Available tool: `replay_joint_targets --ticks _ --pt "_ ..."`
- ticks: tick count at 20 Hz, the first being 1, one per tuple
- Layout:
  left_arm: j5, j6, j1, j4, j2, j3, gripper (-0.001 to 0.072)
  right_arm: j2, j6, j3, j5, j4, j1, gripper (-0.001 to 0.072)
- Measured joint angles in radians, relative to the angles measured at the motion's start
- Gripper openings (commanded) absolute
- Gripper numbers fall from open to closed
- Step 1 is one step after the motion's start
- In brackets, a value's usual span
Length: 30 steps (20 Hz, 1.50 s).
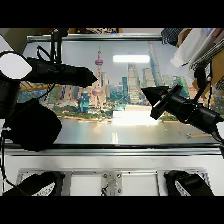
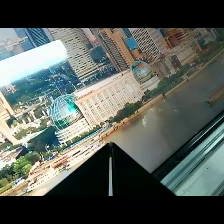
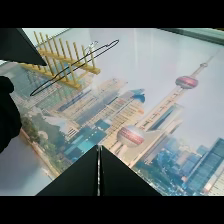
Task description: Fold the clothes and pants, and hang the long-sleeved shirts on hangers.
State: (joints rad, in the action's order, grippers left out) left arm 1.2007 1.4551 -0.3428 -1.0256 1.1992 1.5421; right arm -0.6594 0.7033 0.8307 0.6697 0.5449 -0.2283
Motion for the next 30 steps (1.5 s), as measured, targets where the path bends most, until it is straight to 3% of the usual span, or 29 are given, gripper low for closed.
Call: replay_joint_targets --ticks 15,16,17,18,24,27,30 --pt "-0.071 -0.002 0.005 -0.023 -0.003 0.0 0.0014 0.0 0.0 0.0 0.0 0.0 0.0 0.0016" --pt "-0.06 0.0 0.011 -0.063 -0.009 0.0 0.0148 0.0 0.0 0.0 0.0 0.0 0.0 0.0015" --pt "-0.035 0.013 0.023 -0.135 -0.017 0.0 0.063 0.0 0.0 0.0 0.0 0.0 0.0 0.0015" --pt "0.002 0.024 0.035 -0.214 -0.024 0.0 0.0718 0.0 0.0 0.0 0.0 0.0 0.0 0.0015" --pt "0.262 0.115 0.213 -0.649 -0.045 -0.07 0.0718 0.0 0.0 0.0 0.0 0.0 0.0 0.0015" --pt "0.278 0.154 0.34 -0.726 -0.047 -0.211 0.0718 0.0 0.0 0.0 0.0 0.0 0.0 0.0015" --pt "0.196 0.186 0.465 -0.759 -0.047 -0.387 0.0718 0.0 0.0 0.0 0.0 0.0 0.0 0.0015"
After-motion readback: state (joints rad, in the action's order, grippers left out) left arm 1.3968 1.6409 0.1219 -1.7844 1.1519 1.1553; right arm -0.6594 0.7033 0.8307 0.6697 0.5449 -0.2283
